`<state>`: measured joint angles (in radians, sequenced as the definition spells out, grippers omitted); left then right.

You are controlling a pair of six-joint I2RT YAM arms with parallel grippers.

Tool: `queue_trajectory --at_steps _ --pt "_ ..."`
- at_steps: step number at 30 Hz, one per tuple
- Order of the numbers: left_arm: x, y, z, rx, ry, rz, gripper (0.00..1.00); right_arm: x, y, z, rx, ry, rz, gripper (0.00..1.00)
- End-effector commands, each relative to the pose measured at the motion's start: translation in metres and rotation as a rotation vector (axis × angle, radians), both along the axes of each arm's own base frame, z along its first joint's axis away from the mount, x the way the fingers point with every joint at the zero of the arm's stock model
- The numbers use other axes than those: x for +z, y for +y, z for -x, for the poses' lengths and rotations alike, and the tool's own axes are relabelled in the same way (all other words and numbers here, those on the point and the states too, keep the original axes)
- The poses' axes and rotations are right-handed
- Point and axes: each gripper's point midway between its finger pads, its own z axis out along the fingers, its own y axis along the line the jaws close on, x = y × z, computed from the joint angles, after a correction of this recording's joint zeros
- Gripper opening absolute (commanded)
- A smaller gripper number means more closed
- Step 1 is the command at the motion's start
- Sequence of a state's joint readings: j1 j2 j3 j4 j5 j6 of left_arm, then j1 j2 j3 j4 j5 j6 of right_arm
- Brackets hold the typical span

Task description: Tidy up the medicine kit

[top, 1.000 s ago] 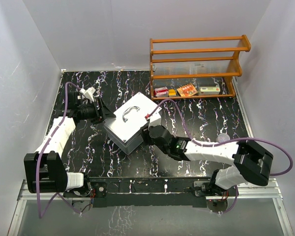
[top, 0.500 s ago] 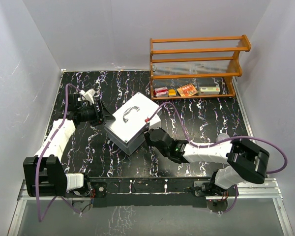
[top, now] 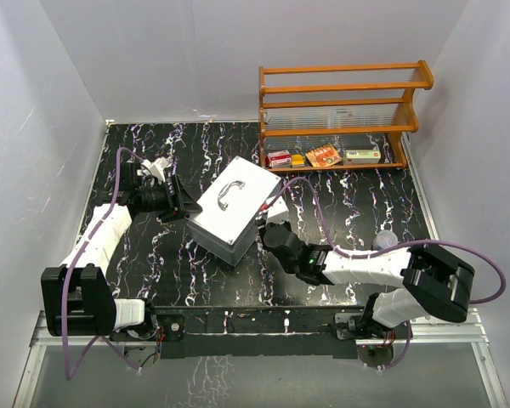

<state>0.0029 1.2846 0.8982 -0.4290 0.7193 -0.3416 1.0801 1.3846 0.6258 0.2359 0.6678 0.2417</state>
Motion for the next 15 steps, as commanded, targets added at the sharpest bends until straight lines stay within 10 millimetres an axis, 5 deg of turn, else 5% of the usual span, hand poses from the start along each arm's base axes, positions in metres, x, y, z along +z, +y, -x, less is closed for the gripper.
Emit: queue_trajectory --at_steps 1,15 --pt "-0.006 0.002 0.006 -0.003 0.049 -0.024 0.61 0.017 -0.025 -0.012 -0.130 -0.069 0.021 0.31" --pt "-0.008 0.001 0.006 -0.004 0.062 -0.015 0.61 0.032 -0.038 -0.012 -0.164 -0.114 0.025 0.28"
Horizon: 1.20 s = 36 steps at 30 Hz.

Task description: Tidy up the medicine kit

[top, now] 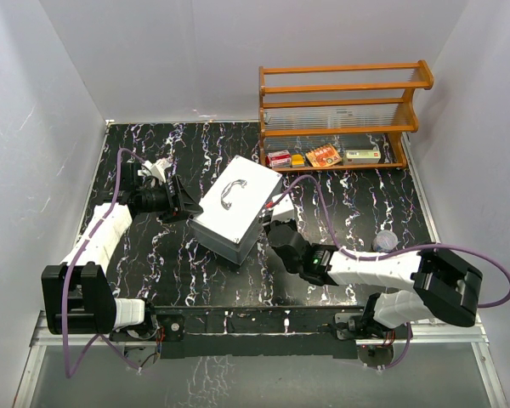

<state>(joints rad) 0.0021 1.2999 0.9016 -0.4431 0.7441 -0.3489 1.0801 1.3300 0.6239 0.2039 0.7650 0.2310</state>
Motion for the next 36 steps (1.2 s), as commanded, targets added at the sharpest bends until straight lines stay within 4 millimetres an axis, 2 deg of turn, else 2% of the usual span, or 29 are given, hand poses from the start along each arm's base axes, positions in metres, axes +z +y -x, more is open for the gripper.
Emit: queue_trajectory --at_steps 1,8,15,19,25,30,36 --pt "-0.007 0.004 0.003 0.005 0.033 -0.038 0.61 0.016 -0.018 -0.007 -0.078 -0.068 0.013 0.28" --pt "-0.006 0.003 0.003 0.004 0.032 -0.032 0.61 0.025 -0.009 -0.010 -0.049 -0.084 -0.011 0.27" --pt "-0.007 0.004 0.003 0.006 0.034 -0.032 0.61 0.044 0.001 -0.016 -0.057 -0.108 -0.067 0.33" --pt "-0.006 0.003 0.003 0.006 0.033 -0.030 0.61 0.044 0.004 -0.019 -0.071 -0.109 -0.057 0.33" --pt "-0.007 0.003 0.004 0.006 0.032 -0.030 0.61 0.039 0.000 -0.021 -0.096 -0.110 -0.026 0.25" --pt "-0.009 0.003 0.004 0.007 0.038 -0.030 0.61 0.041 0.016 -0.018 -0.016 -0.097 -0.062 0.26" --pt "-0.008 0.003 0.004 0.005 0.039 -0.026 0.61 0.036 0.022 -0.018 -0.005 -0.081 -0.079 0.27"
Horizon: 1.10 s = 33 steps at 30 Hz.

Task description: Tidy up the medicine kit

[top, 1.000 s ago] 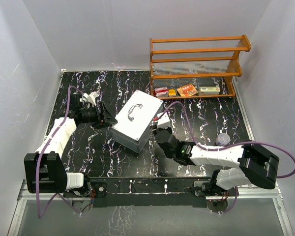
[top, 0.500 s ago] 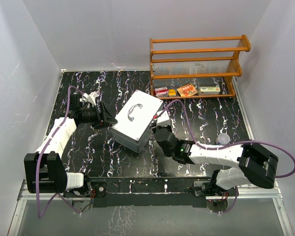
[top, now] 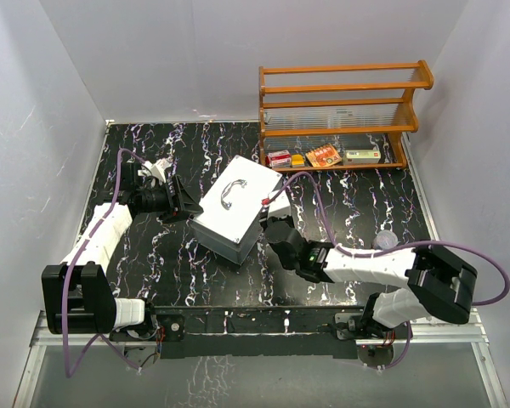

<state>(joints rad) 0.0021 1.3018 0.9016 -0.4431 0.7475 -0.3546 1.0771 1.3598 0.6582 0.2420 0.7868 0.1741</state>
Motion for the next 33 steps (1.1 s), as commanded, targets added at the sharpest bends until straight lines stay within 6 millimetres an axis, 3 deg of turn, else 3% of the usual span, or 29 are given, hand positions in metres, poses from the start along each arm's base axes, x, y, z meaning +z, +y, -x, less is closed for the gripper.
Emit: queue_trajectory --at_steps 1,13,21,33 --pt "-0.009 0.003 0.004 0.003 0.033 -0.032 0.61 0.024 0.017 -0.010 0.001 -0.038 -0.102 0.28" --pt "-0.007 0.002 0.005 0.001 0.033 -0.026 0.61 0.038 0.018 -0.025 -0.051 -0.025 -0.195 0.29" --pt "-0.005 0.001 0.005 0.000 0.031 -0.016 0.61 0.053 0.027 -0.024 0.033 -0.002 -0.283 0.30" --pt "0.007 -0.001 0.000 -0.004 0.010 -0.001 0.64 0.066 0.001 -0.025 -0.022 0.050 -0.434 0.34"
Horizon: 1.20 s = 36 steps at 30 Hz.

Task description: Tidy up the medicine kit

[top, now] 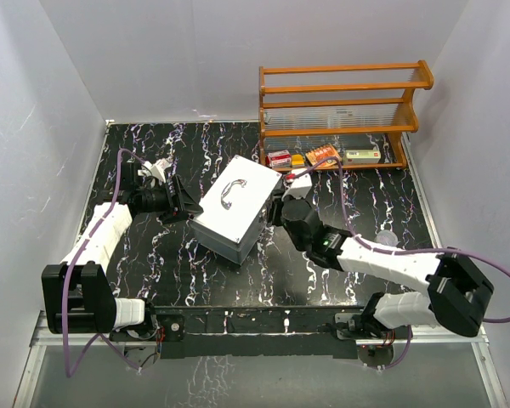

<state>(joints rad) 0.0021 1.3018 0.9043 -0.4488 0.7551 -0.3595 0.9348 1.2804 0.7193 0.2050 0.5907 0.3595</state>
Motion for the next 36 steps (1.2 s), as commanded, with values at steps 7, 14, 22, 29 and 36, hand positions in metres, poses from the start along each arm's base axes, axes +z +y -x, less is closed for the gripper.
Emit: queue_trajectory --at_steps 7,14,22,29,36 --pt "0.017 -0.002 -0.007 -0.006 -0.017 0.007 0.69 -0.013 -0.038 0.010 -0.192 0.201 -0.156 0.35" --pt "0.023 -0.004 -0.014 -0.011 -0.026 0.025 0.73 -0.048 -0.031 0.013 -0.177 0.388 -0.150 0.23" --pt "0.014 -0.004 -0.015 -0.006 0.010 0.024 0.64 -0.050 0.005 -0.006 -0.138 0.476 -0.171 0.09" --pt "0.010 -0.008 -0.012 -0.026 0.000 0.037 0.58 -0.040 0.029 -0.014 -0.071 0.460 -0.257 0.05" --pt "0.009 -0.014 -0.008 -0.037 0.003 0.064 0.55 -0.031 0.043 -0.015 -0.011 0.467 -0.351 0.02"
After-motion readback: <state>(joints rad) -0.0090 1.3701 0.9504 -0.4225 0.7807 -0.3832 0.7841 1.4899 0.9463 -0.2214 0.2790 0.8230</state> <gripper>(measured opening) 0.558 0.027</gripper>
